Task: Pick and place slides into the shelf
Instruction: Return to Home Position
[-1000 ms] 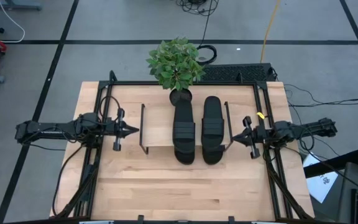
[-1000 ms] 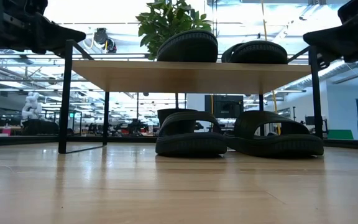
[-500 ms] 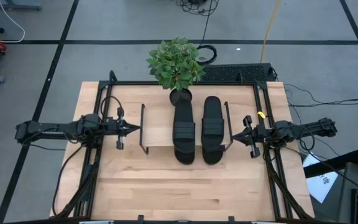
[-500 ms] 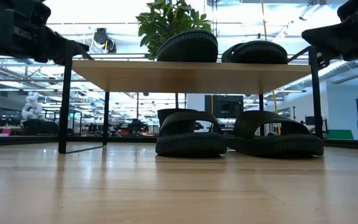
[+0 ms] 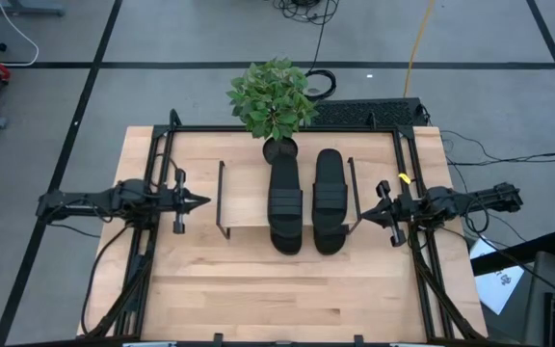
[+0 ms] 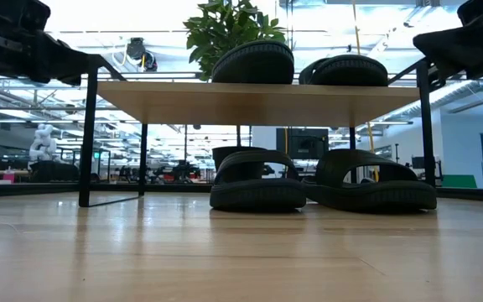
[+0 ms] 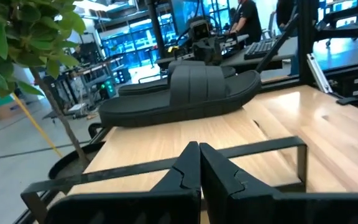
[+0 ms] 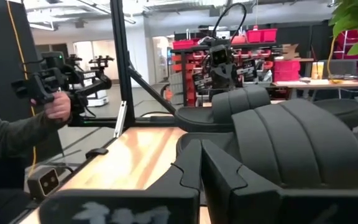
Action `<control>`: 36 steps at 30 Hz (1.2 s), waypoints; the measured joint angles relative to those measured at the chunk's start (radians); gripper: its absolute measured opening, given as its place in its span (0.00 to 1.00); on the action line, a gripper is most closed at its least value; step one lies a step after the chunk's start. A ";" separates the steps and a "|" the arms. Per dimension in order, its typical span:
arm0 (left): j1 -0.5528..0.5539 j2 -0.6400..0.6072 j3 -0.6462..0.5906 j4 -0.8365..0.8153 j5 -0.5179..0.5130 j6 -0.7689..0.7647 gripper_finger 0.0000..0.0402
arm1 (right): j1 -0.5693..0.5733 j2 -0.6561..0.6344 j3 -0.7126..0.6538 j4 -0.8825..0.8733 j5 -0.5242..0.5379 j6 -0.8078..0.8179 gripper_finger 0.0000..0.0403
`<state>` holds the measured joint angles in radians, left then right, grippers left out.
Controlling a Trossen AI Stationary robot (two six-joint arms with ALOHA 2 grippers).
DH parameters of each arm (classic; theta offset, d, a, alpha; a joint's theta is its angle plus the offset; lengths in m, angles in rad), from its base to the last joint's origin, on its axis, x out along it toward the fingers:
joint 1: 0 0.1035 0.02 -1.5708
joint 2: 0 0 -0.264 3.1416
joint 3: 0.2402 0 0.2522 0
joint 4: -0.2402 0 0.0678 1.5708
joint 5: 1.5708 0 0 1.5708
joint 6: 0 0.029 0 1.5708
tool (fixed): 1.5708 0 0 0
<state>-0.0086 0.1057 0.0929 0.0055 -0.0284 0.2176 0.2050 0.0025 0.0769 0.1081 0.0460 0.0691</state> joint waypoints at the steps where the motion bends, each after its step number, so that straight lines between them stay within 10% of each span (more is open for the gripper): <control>1: -0.001 -0.020 0.000 -0.016 0.000 0.000 0.00 | 0.000 0.000 0.000 -0.002 0.002 -0.007 0.00; 36: -0.001 -0.087 0.000 -0.091 0.000 -0.070 0.00 | 0.000 0.000 -0.007 -0.004 0.005 -0.002 0.00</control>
<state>-0.0093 0.0185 0.0925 -0.0853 -0.0280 0.1474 0.2047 0.0025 0.0700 0.1043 0.0506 0.0666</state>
